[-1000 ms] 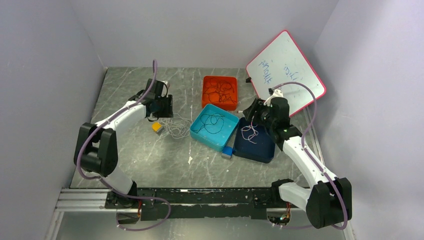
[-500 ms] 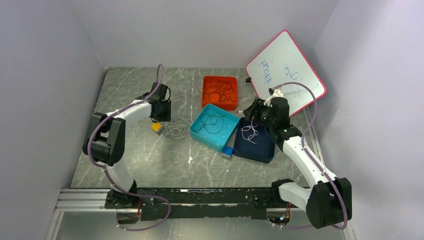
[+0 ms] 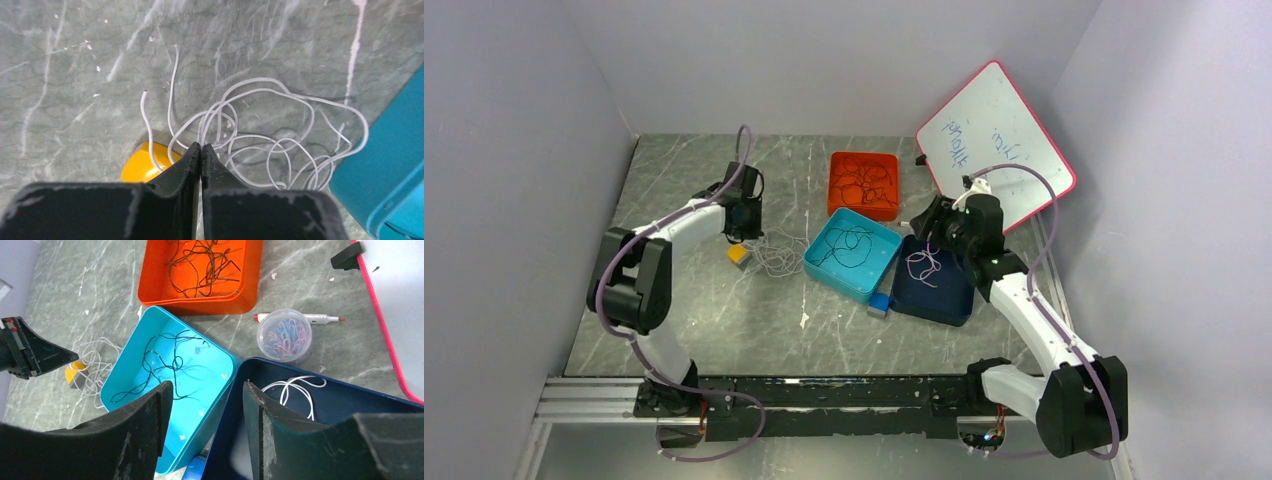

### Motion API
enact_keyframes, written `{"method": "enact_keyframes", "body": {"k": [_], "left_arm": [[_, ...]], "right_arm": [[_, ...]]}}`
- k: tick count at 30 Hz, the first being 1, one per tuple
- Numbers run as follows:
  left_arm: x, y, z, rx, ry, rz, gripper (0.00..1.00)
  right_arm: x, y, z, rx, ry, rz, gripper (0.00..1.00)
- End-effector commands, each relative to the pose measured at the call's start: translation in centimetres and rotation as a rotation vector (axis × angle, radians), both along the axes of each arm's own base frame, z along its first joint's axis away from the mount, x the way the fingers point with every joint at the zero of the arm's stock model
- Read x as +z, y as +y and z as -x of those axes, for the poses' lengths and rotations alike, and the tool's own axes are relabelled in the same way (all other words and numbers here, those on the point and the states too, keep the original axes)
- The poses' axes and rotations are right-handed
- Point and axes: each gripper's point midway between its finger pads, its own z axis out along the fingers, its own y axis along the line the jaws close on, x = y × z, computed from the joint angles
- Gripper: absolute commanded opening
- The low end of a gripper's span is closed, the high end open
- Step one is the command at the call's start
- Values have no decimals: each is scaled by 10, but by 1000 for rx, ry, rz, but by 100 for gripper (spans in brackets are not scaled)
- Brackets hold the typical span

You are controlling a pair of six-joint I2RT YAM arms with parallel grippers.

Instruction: Untangle the cables

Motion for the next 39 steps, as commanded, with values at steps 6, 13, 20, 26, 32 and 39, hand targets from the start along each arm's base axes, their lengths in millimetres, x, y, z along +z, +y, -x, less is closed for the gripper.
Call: {"method": "enact_keyframes", "body": {"k": [6, 13, 20, 26, 32, 39], "left_arm": [[97, -11, -13, -156, -252, 52, 7], [154, -11, 0, -246, -397, 56, 7], [219, -13, 14, -289, -566, 99, 7], [250, -13, 27, -300, -635, 130, 7], [263, -15, 38, -324, -674, 160, 7], [268, -23, 47, -368, -691, 204, 7]], "right_arm": [[28, 9, -2, 47, -111, -33, 58], [59, 36, -2, 174, -242, -22, 64], [88, 104, 3, 385, -366, -38, 67], [110, 172, 5, 554, -457, -72, 71], [128, 231, -2, 669, -514, -130, 73], [104, 283, -17, 757, -485, -118, 73]]}}
